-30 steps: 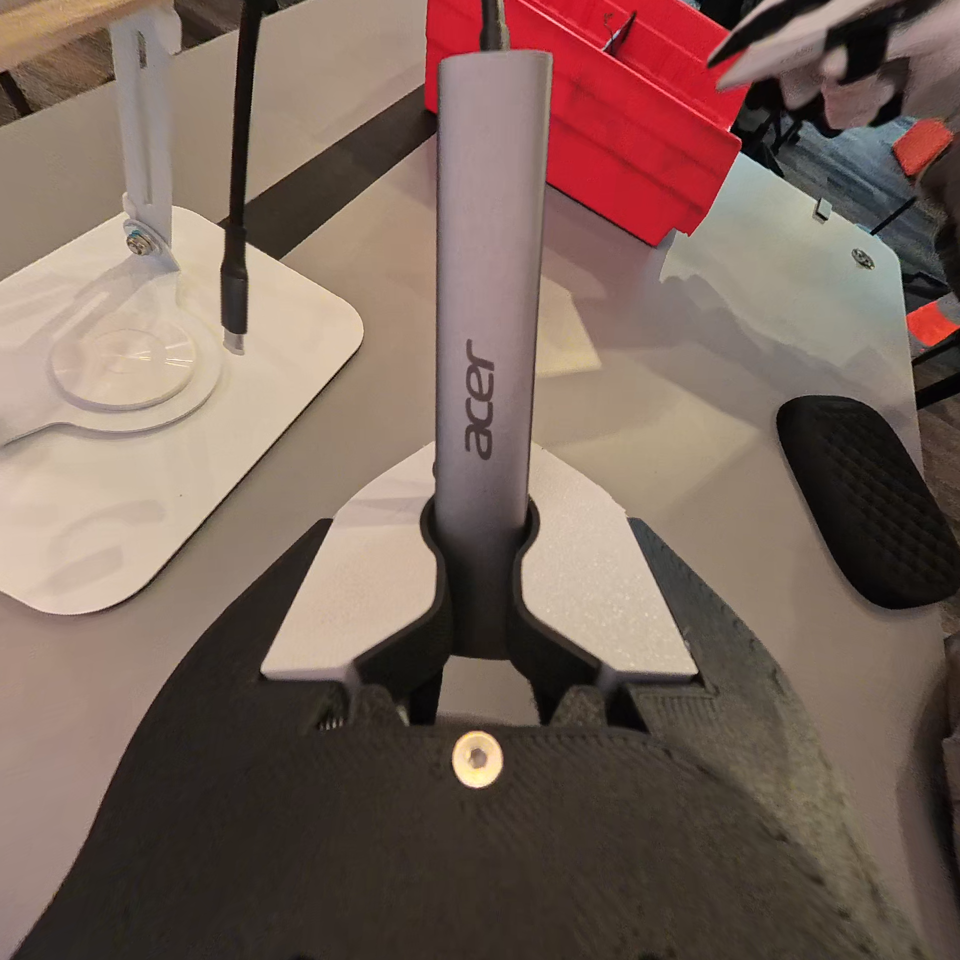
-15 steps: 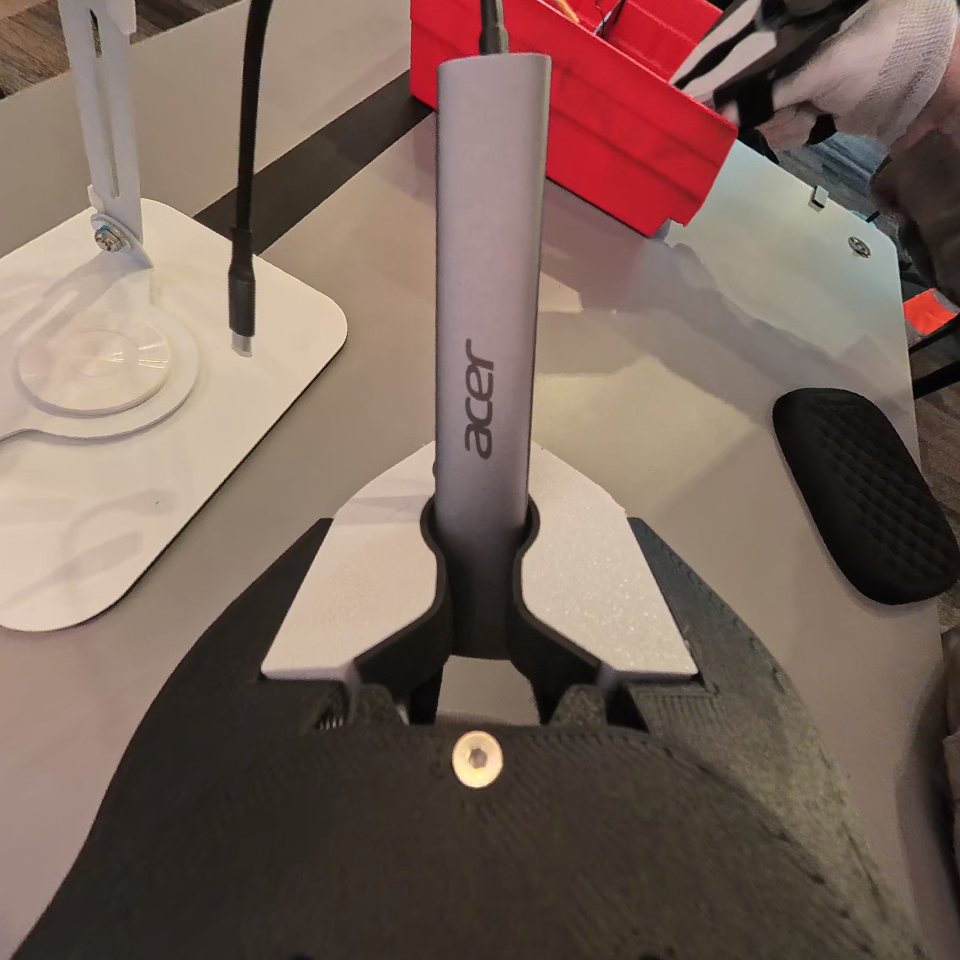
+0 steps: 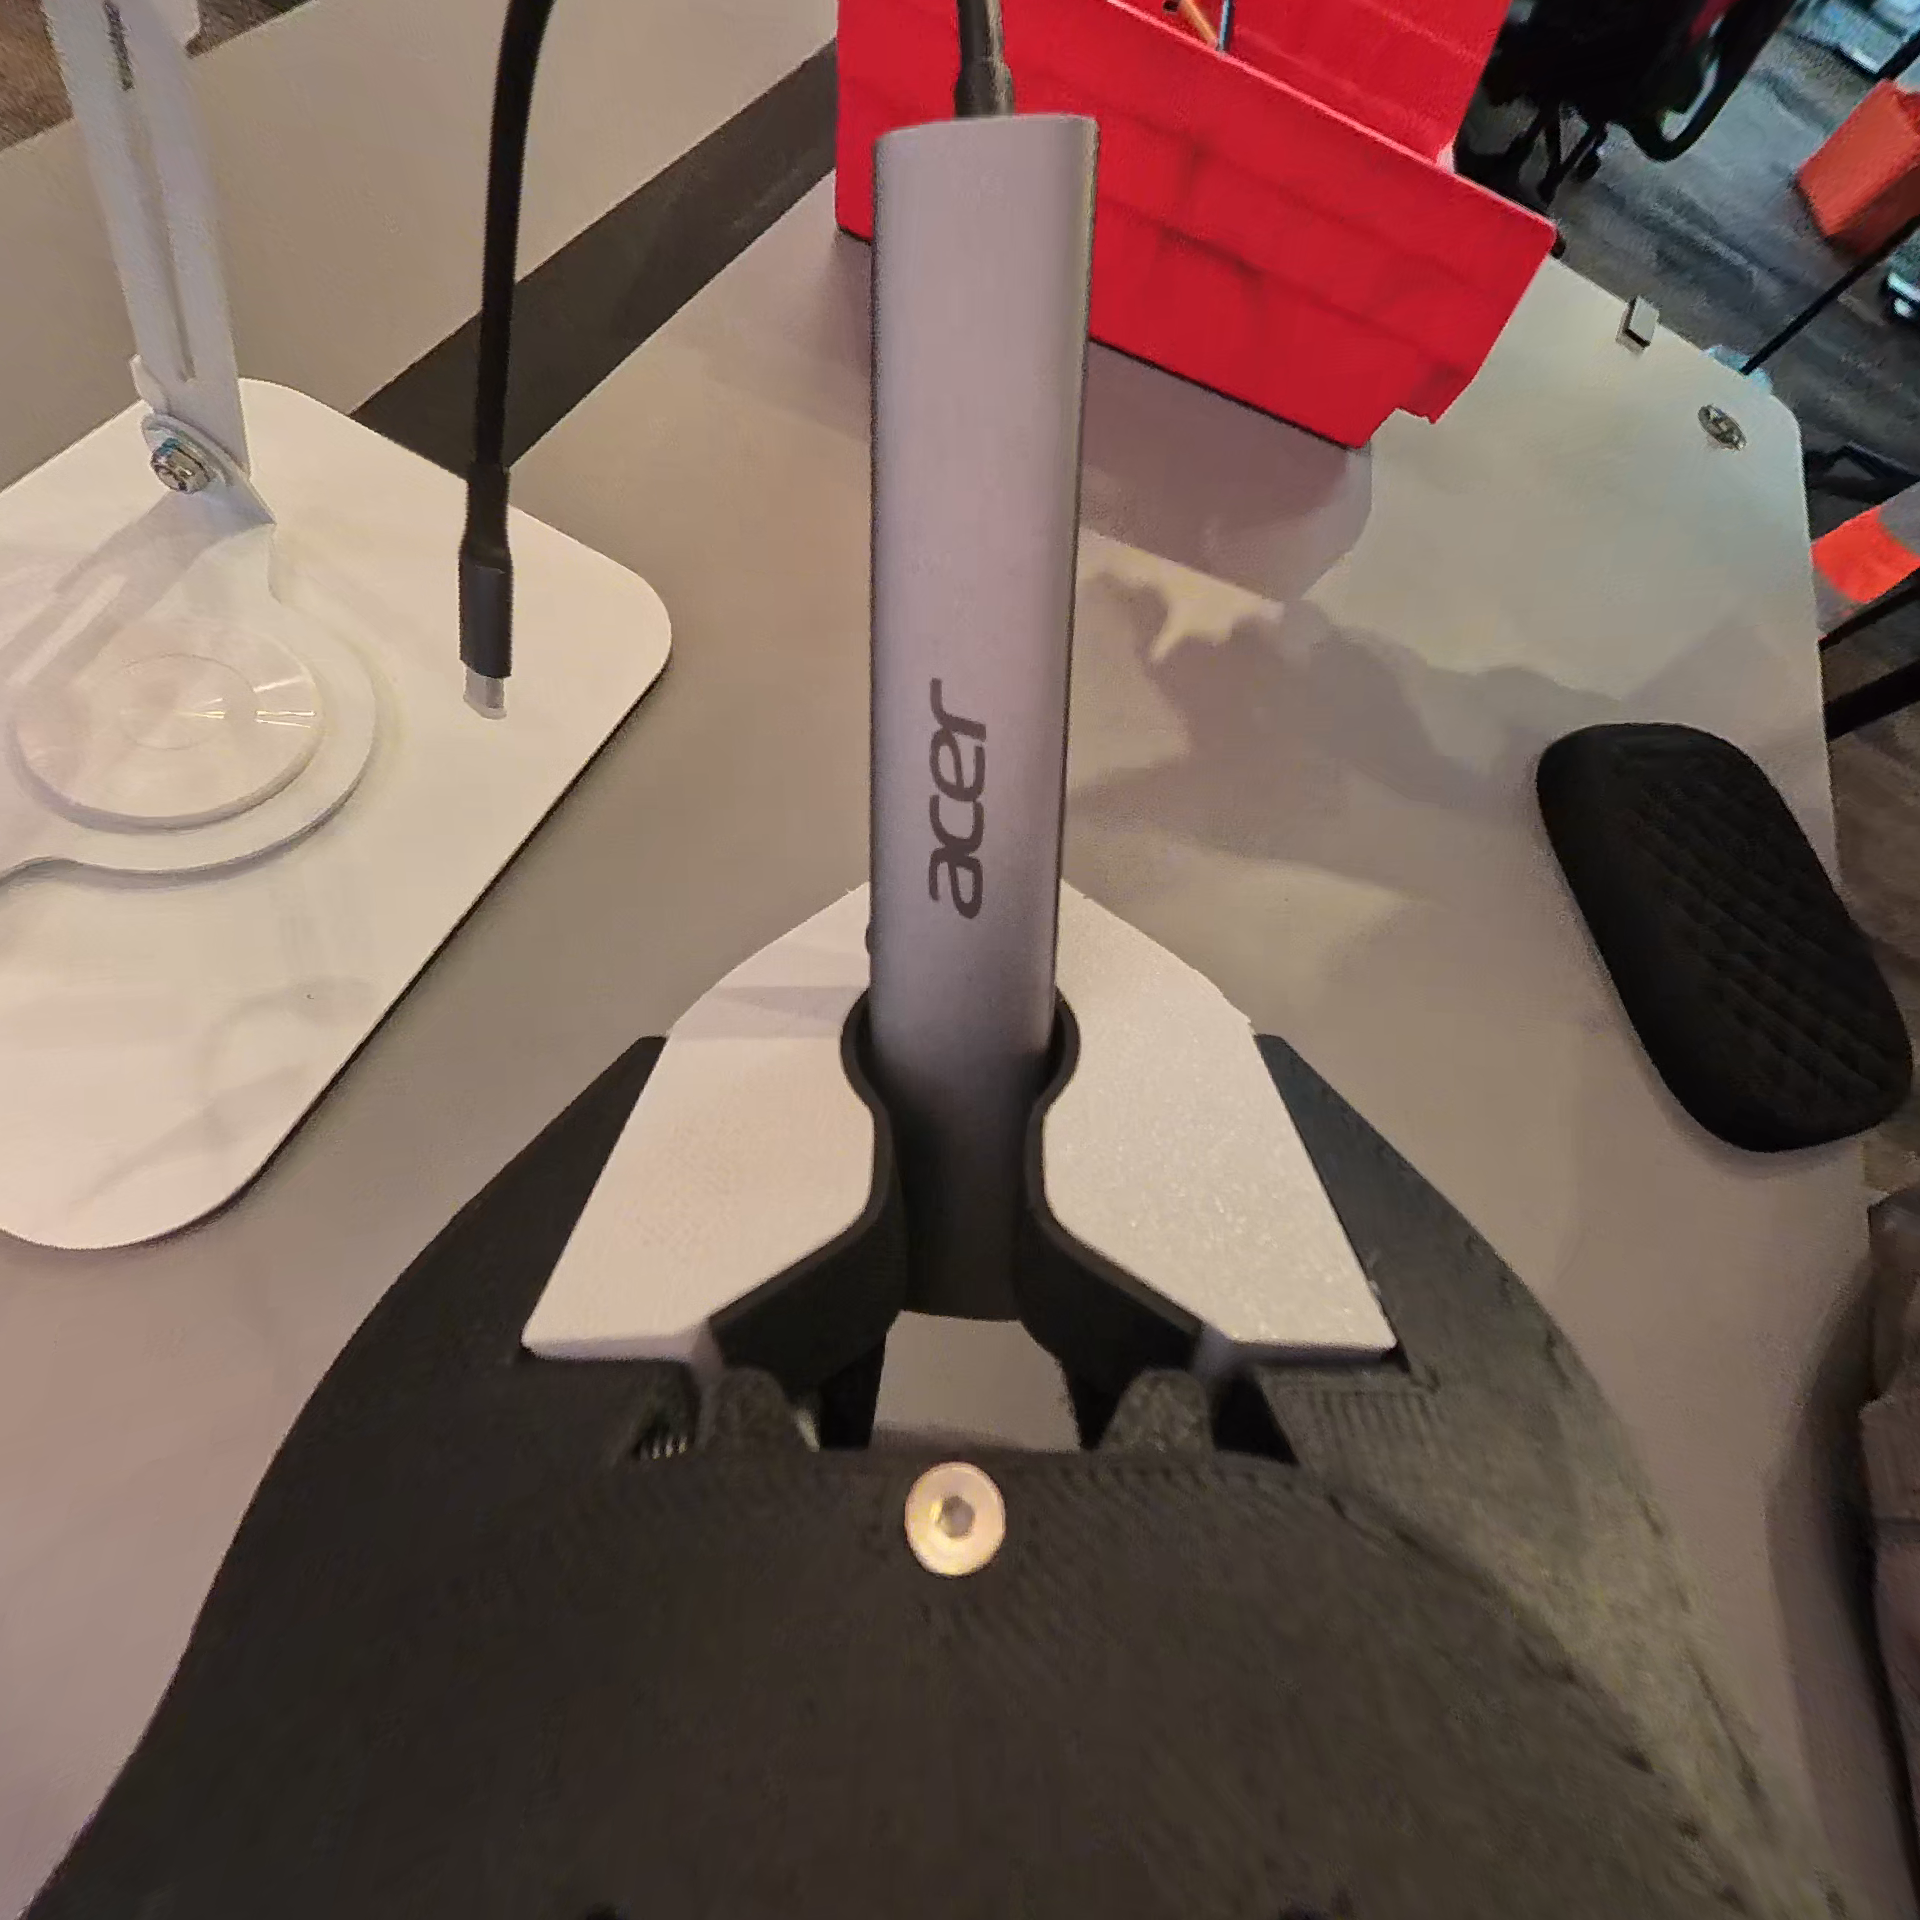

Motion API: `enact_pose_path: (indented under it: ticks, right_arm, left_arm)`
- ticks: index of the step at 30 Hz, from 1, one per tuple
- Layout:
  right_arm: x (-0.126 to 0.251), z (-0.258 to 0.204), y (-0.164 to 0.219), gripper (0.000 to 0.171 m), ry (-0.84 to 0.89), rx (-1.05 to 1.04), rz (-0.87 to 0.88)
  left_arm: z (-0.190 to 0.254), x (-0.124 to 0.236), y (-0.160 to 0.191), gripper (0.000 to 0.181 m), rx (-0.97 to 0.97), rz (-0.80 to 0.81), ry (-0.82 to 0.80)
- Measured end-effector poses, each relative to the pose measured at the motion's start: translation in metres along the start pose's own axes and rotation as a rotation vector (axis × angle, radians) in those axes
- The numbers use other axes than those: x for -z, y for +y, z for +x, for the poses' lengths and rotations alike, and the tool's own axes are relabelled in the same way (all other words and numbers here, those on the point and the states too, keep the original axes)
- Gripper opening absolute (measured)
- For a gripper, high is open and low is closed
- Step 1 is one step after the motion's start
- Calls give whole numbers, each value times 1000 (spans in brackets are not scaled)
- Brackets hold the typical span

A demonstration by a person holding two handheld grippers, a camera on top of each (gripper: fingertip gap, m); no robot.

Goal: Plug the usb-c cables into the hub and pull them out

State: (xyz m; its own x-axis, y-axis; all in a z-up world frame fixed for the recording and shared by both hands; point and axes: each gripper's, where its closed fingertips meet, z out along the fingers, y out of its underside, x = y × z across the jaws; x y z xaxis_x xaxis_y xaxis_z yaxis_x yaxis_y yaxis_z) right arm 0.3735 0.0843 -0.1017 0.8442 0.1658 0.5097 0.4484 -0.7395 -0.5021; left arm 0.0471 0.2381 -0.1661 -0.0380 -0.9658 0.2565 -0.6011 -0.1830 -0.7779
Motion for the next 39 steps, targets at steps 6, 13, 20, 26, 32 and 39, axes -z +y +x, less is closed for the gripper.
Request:
enact_pose_path:
  ticks: [6,13,20,26,32,39]
  right_arm:
    - [43,-109,-154,53,159,633,411]
    - [3,-199,-217,53,402,1139,441]
    - [-21,-215,-219,7,400,1233,418]
    - [-12,-193,-214,7,368,1101,441]
    - [24,-67,-214,7,464,894,450]
    - [9,80,-160,7,392,813,394]
  left_arm:
    - [15,-9,2,21,-55,-59,-1]
    - [32,-22,11,21,-103,-154,5]
    - [44,-31,14,20,-116,-183,42]
    - [48,-23,0,66,-100,-139,23]
    - [40,16,-29,69,-101,12,-21]
    - [23,17,-19,56,-81,-1,-38]
